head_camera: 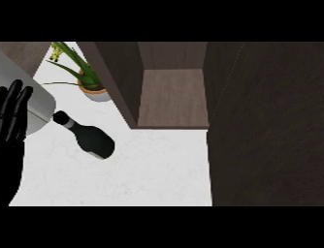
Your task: Pick up the wine, place it into the cabinet and close the cabinet
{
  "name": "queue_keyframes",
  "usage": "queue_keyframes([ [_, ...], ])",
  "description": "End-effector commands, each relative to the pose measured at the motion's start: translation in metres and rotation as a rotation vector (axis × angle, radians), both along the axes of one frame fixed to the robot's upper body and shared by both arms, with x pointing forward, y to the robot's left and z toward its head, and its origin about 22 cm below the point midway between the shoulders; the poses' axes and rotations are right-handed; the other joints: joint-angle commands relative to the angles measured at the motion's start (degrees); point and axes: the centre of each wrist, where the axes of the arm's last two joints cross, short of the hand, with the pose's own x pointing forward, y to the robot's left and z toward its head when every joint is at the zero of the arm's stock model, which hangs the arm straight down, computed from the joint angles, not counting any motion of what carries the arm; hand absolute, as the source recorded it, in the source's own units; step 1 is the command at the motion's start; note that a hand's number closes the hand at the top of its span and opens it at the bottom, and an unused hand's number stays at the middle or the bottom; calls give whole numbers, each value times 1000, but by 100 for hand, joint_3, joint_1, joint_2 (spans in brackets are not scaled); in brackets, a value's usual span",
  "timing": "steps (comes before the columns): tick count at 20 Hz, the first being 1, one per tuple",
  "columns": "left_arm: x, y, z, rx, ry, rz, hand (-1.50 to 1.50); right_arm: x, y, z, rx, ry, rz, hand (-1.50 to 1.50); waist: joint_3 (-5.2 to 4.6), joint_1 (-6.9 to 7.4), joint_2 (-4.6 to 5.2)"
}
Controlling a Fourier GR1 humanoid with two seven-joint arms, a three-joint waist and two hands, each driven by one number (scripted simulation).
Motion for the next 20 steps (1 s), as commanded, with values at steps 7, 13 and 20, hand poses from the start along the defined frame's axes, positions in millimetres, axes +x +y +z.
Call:
queue_keyframes([
  [7, 39, -15, -18, -202, 123, -573, -150, -14, 10, -11, 16, 96, 238, -150, -236, -386, 333],
  [13, 82, 30, -4, -316, 207, -713, -150, -23, 5, 5, -4, 151, 301, -150, -220, -200, 231],
  [20, 94, 56, 21, -334, 268, -758, -150, -37, -9, 22, 9, 165, 282, -150, -214, -98, 202],
])
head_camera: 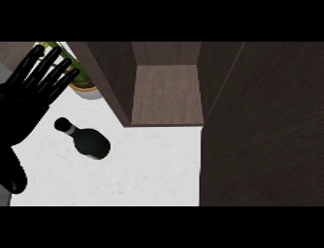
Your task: Pick up the wine, place it into the cabinet and close the cabinet
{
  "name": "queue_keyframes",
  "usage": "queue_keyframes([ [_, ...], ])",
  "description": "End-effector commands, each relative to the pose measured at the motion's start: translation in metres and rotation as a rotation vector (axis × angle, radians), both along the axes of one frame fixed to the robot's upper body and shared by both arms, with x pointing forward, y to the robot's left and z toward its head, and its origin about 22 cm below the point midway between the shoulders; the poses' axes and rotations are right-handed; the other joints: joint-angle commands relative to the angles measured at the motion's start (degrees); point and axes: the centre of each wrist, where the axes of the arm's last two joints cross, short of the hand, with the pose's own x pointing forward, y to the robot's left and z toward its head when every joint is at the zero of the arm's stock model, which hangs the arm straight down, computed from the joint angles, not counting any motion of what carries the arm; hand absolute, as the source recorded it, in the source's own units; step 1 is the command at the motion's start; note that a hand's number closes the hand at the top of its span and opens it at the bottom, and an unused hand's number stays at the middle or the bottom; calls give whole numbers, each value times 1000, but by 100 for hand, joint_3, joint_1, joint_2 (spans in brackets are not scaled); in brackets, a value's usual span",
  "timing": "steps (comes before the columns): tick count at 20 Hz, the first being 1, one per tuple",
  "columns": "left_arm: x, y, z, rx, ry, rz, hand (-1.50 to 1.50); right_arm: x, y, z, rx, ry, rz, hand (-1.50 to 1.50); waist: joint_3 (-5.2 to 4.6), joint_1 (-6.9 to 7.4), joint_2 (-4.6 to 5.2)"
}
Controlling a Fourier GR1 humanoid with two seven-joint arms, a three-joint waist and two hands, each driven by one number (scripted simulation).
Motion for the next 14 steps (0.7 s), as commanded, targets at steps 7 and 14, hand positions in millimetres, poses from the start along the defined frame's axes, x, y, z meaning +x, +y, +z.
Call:
queue_keyframes([
  [7, -3, -4, 11, -1, 20, -36, -150, -26, -18, 28, -11, 15, 1, -150, 2, 43, -12],
  [14, -16, 9, 16, 11, 7, -20, -150, -21, -7, 34, 1, 19, 3, -150, 0, 70, -10],
])
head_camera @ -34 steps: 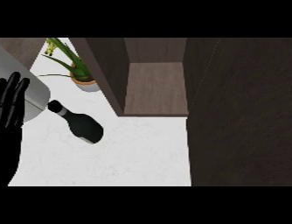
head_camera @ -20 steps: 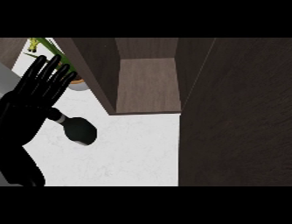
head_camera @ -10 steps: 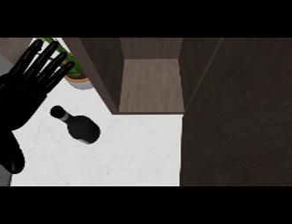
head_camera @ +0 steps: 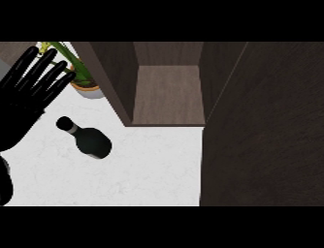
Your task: Pick up the wine, place it into the cabinet and close the cabinet
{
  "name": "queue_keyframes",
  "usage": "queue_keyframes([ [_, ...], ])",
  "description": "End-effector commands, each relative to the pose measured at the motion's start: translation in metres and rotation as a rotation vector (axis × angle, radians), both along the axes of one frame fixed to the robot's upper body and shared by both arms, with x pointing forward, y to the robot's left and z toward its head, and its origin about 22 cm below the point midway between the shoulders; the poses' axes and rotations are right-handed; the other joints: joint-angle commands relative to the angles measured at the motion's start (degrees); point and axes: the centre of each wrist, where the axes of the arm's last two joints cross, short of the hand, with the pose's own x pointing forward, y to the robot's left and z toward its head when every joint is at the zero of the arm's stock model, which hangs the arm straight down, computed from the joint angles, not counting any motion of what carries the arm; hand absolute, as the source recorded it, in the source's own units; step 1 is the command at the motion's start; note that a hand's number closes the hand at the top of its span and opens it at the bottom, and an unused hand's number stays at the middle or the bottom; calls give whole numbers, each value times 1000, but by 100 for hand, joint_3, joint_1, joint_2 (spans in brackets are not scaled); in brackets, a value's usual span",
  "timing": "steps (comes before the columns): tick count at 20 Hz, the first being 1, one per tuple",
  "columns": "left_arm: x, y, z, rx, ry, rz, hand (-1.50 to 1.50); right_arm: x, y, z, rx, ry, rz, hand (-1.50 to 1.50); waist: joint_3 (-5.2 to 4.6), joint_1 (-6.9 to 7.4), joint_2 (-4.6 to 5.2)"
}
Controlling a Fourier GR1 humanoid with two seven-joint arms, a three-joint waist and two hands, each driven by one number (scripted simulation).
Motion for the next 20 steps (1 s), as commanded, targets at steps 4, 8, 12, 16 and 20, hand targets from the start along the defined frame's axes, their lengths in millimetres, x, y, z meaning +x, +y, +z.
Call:
queue_keyframes([
  [4, -15, 5, 0, 1, 11, 34, -150, -2, -3, 2, 16, 2, 13, -150, 1, 13, -2],
  [8, -11, 13, 3, 43, 9, 61, -150, -2, -6, 0, 17, -11, -2, -150, 1, 5, 0],
  [12, -7, 30, -26, 83, 26, 95, -150, -5, -4, 2, 10, -25, -7, -150, 0, -11, 3],
  [16, -10, 30, -24, 76, 36, 133, -150, 16, 4, 12, 12, -11, 1, -150, 0, 18, 3],
  [20, -7, 64, -47, 96, 34, 150, -150, 11, 0, 15, 7, -24, -7, -150, -1, 13, 6],
])
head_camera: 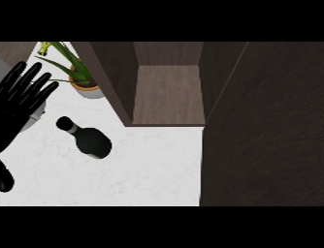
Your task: Pick up the wine, place it into the cabinet and close the cabinet
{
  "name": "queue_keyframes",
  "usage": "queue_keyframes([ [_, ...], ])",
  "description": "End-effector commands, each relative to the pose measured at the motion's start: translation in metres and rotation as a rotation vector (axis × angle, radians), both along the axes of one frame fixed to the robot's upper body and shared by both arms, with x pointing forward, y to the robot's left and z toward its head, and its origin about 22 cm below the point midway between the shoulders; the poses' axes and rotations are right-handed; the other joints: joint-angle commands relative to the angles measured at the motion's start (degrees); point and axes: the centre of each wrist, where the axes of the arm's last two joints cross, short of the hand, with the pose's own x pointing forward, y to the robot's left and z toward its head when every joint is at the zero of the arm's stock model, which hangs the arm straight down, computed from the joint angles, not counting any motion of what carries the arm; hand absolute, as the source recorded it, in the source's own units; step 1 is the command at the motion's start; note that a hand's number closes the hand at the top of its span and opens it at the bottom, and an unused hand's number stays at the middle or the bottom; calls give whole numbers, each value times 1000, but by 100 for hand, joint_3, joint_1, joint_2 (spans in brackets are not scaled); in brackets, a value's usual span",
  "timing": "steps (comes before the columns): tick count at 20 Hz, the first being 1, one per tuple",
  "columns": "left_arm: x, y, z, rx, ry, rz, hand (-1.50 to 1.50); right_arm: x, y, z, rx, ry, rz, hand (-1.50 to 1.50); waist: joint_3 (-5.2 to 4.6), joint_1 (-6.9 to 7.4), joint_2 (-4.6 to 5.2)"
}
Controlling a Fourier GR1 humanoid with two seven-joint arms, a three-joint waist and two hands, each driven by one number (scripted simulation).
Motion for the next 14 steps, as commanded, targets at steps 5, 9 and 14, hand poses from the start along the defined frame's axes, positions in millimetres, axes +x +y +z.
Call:
queue_keyframes([
  [5, 9, 32, -28, 53, 41, 13, -150, -1, 7, 12, 20, -3, 0, -150, -1, -3, 2],
  [9, 15, 28, -42, 66, 30, 56, -150, 4, -3, 8, 5, -6, 4, -150, -1, -4, 4],
  [14, 26, 40, -69, 73, 62, 40, -150, -9, 7, 3, -2, 0, 10, -150, -2, -39, 9],
])
